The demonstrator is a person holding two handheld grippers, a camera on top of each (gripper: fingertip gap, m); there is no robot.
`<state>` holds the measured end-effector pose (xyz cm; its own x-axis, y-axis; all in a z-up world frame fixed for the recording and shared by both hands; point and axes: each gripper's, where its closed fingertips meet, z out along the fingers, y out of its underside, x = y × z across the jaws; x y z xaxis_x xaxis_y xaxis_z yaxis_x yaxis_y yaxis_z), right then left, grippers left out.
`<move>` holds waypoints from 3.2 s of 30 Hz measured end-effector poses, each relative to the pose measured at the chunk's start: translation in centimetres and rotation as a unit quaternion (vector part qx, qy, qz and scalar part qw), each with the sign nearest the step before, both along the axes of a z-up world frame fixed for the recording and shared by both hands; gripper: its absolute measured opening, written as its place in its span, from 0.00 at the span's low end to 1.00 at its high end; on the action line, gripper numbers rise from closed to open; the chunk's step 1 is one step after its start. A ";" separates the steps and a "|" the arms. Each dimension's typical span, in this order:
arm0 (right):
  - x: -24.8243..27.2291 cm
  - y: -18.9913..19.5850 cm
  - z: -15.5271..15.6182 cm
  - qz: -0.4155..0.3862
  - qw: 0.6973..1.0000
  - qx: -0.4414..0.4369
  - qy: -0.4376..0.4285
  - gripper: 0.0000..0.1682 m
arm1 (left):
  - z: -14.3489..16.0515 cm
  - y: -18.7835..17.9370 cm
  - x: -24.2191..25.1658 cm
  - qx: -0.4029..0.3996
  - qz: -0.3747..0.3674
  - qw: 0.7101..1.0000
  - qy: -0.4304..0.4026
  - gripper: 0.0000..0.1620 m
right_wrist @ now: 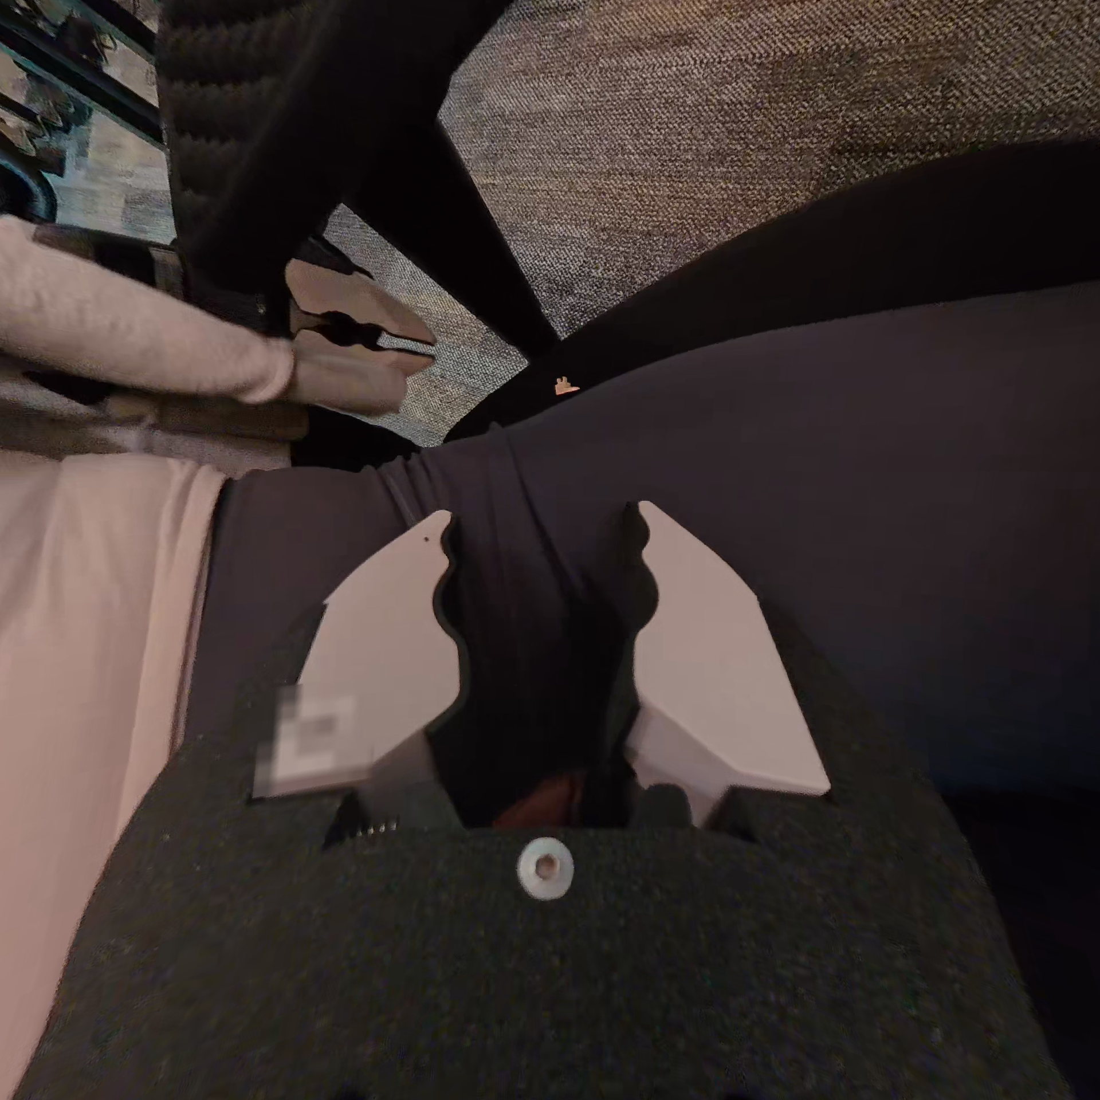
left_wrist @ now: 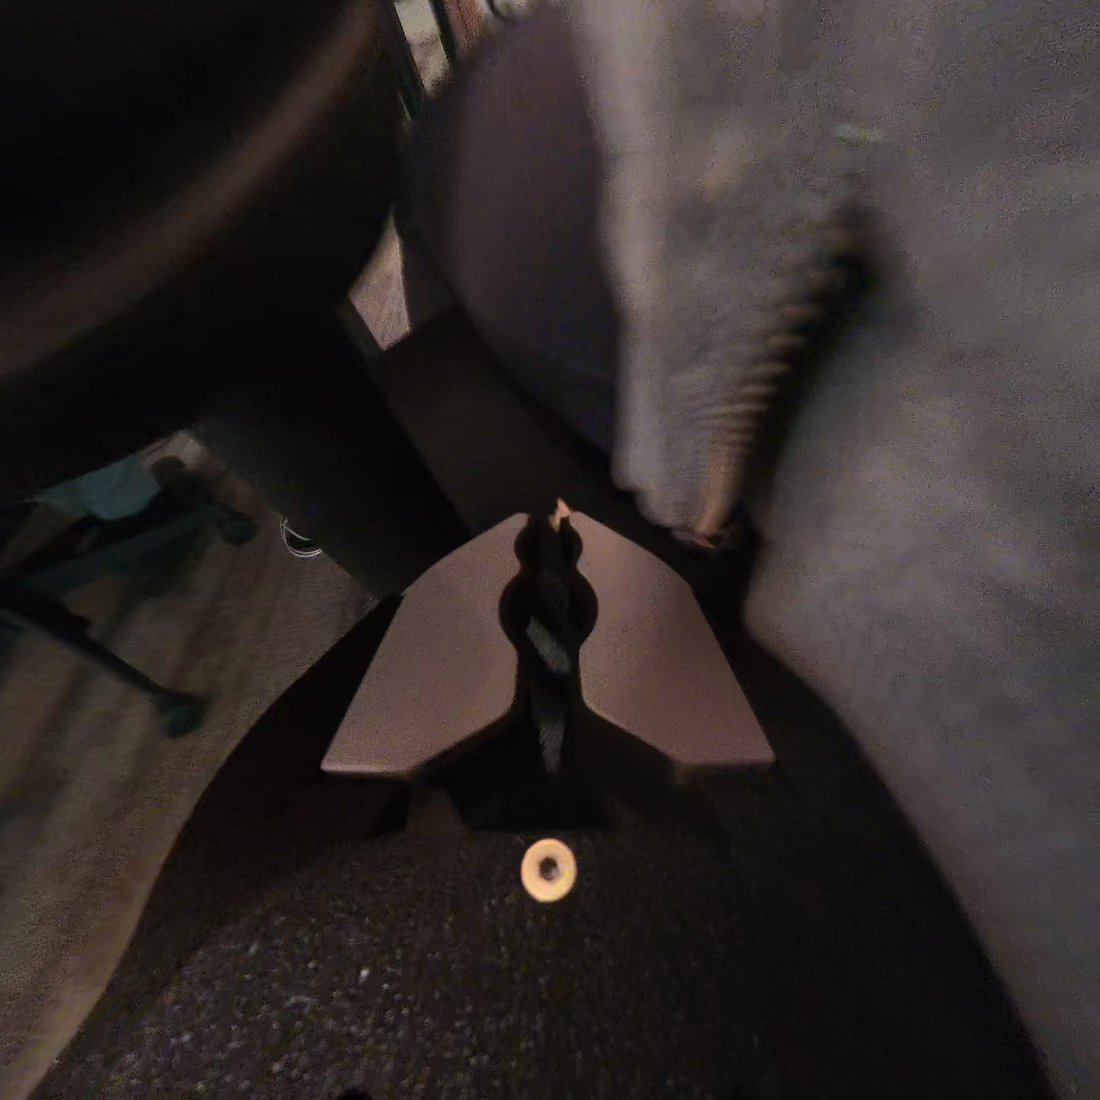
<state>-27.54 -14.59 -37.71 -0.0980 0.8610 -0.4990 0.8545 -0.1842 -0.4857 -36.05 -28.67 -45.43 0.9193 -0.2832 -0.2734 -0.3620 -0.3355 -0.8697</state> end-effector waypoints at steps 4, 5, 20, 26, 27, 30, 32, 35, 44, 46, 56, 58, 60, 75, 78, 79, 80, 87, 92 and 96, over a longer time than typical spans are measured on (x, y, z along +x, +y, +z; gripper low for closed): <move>0.3 -0.6 -0.1 -0.013 1.000 -0.010 0.005 0.30 | -0.2 2.2 1.0 0.017 0.037 0.998 -0.052 0.10; 0.3 -0.5 0.1 -0.016 1.000 -0.008 0.010 0.30 | -0.9 2.5 1.5 0.004 0.039 0.998 -0.042 0.10; 0.6 0.0 1.0 -0.044 0.999 -0.002 0.032 0.27 | -6.0 3.8 1.2 -0.097 0.071 0.993 0.003 0.12; 0.6 0.3 1.1 -0.053 0.998 -0.001 0.036 0.27 | -6.9 4.7 1.2 -0.103 0.074 0.992 0.024 0.06; 0.7 0.3 1.1 -0.055 0.998 0.000 0.037 0.27 | -6.9 4.7 1.3 -0.104 0.073 0.992 0.021 0.06; 0.8 0.3 1.1 -0.056 0.998 -0.004 0.039 0.27 | -6.9 4.6 1.4 -0.108 0.064 0.992 0.008 0.05; 0.8 0.3 1.1 -0.056 0.998 -0.003 0.038 0.27 | -6.8 3.8 2.0 -0.120 0.041 0.992 -0.009 0.05; 0.9 0.4 1.3 -0.053 0.998 0.000 0.045 0.27 | -6.3 0.6 1.3 -0.141 -0.001 0.990 0.019 0.05; 1.5 -0.5 2.3 -0.031 0.997 -0.001 0.064 0.26 | -1.5 -13.5 -15.5 -0.239 -0.018 0.949 0.204 0.05; 1.5 -1.1 3.2 -0.016 0.997 0.000 0.076 0.26 | 4.1 -13.1 -23.2 -0.212 0.088 0.942 0.247 0.05; -0.7 4.7 15.4 -0.058 0.943 0.104 0.310 0.17 | 32.4 22.2 -2.9 0.220 -0.163 0.961 -0.025 0.05; -0.2 9.0 18.5 -0.113 0.908 0.160 0.370 0.14 | 32.5 26.7 2.6 0.176 -0.251 0.937 -0.170 0.05; 0.7 13.5 20.9 -0.163 0.868 0.234 0.407 0.14 | 32.2 29.9 6.2 0.095 -0.327 0.896 -0.286 0.05; 5.9 24.6 24.0 -0.098 0.796 0.480 0.355 0.13 | 30.5 37.0 13.2 -0.408 -0.579 0.559 -0.430 0.05; 7.0 22.7 23.2 -0.045 0.786 0.513 0.341 0.13 | 30.1 35.5 14.5 -0.444 -0.595 0.538 -0.400 0.05; 7.4 22.2 22.8 -0.032 0.777 0.532 0.335 0.13 | 29.8 34.7 14.9 -0.450 -0.603 0.533 -0.388 0.05; 7.7 21.6 22.3 -0.018 0.770 0.551 0.322 0.13 | 29.6 34.0 15.3 -0.455 -0.609 0.527 -0.379 0.05; 8.2 18.1 21.5 -0.003 0.746 0.606 0.275 0.09 | 29.0 30.3 16.5 -0.486 -0.629 0.508 -0.331 0.05; 8.1 16.9 21.1 0.002 0.750 0.613 0.247 0.08 | 28.9 29.4 16.8 -0.491 -0.645 0.491 -0.319 0.05; 7.8 16.9 20.9 0.001 0.758 0.609 0.232 0.03 | 29.0 29.3 16.6 -0.487 -0.659 0.483 -0.310 0.05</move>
